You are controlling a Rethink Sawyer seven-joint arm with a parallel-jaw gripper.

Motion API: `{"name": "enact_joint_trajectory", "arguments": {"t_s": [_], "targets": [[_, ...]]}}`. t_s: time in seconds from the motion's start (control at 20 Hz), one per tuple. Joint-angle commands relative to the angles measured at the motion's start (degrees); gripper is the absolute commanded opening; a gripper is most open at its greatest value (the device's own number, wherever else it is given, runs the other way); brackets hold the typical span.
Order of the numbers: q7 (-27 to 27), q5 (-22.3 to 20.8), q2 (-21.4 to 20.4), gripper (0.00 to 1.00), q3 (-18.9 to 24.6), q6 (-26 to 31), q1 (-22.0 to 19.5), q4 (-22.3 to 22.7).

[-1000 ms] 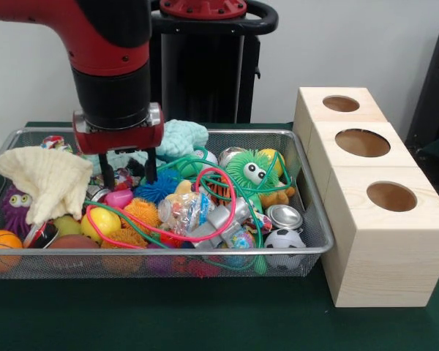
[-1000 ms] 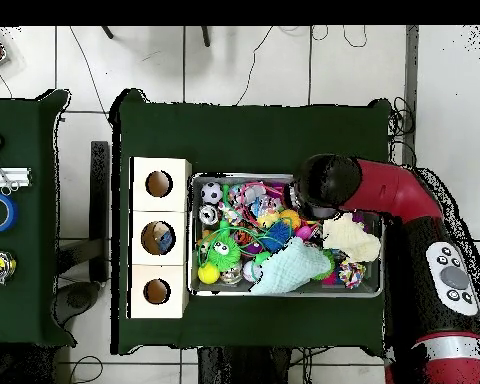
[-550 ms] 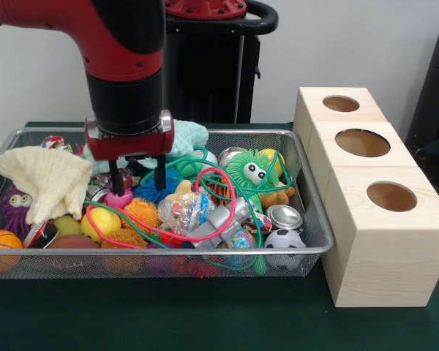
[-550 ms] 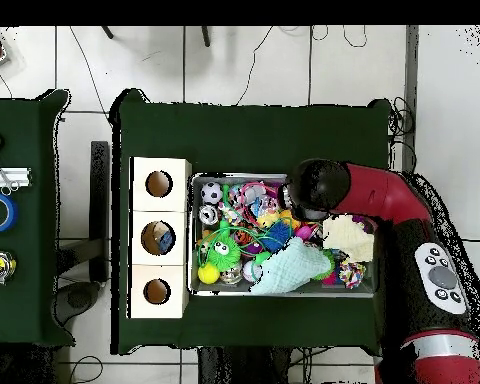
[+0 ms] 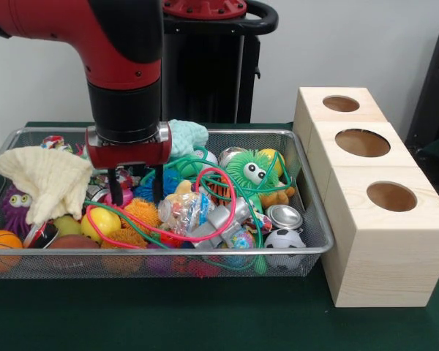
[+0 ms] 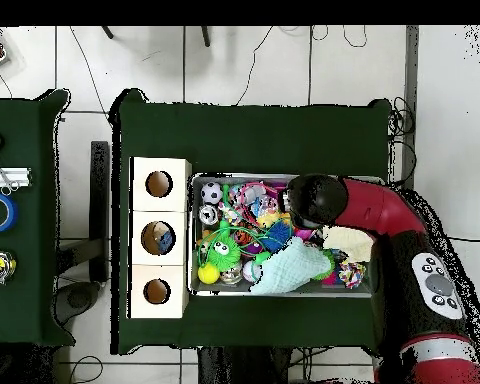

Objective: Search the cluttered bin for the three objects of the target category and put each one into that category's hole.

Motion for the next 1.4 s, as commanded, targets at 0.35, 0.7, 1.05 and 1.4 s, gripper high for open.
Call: {"name": "enact_joint_trajectory", "arguments": {"t_s": [0.35,0.7,1.05,1.4], "targets": [[18.51,7.63,-0.59,1.00,-4.63,-0.16,4.01,7.74],[18.68,11.03,0.71,1.00,-6.44,1.16,5.49,5.91],[17.70,13.20,4.15,1.00,-6.30,-0.73,4.96,3.57],[15.74,15.23,7.04,1.00,-5.42,-0.11,3.92,0.74]]}}
